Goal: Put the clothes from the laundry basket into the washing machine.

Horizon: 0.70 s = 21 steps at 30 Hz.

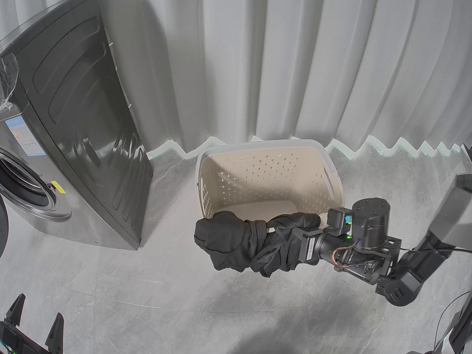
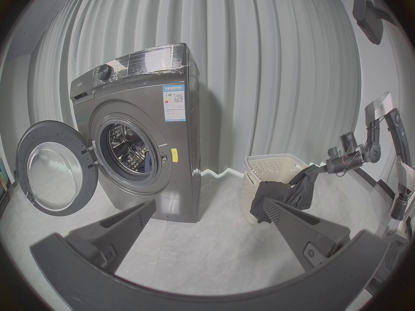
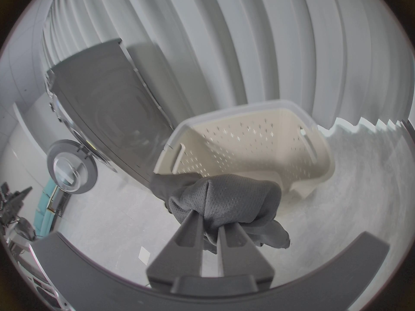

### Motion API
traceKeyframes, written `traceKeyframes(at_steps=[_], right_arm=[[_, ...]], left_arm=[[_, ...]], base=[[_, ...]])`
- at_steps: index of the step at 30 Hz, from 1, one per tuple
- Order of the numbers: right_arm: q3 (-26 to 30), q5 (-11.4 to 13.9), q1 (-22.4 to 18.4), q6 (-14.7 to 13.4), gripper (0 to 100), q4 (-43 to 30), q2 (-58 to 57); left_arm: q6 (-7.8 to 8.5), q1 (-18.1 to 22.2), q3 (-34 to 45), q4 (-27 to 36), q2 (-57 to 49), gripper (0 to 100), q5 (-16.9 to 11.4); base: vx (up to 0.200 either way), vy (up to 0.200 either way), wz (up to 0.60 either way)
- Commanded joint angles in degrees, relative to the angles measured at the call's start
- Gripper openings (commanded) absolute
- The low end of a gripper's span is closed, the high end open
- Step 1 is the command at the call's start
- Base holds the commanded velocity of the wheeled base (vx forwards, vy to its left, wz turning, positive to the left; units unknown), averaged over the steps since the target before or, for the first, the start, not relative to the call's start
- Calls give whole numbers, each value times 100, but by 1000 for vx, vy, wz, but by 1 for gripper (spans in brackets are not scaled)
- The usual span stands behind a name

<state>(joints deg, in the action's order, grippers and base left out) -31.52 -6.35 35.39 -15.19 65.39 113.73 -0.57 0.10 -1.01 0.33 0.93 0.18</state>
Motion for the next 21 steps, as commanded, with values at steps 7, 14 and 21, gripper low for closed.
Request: traceKeyframes(at_steps=[7, 14, 21], right_arm=[[735, -6, 284, 183, 0, 202, -2557], [885, 20, 223, 587, 0, 202, -3058], [1157, -507, 337, 693, 0, 141, -3199]], left_arm=[[-13, -1, 92, 2, -75, 100, -18], [-31, -1, 92, 2, -75, 100, -9], [-57, -1, 92, 2, -75, 100, -9]], base=[[0, 0, 0], [0, 0, 0], [-86, 0, 0]])
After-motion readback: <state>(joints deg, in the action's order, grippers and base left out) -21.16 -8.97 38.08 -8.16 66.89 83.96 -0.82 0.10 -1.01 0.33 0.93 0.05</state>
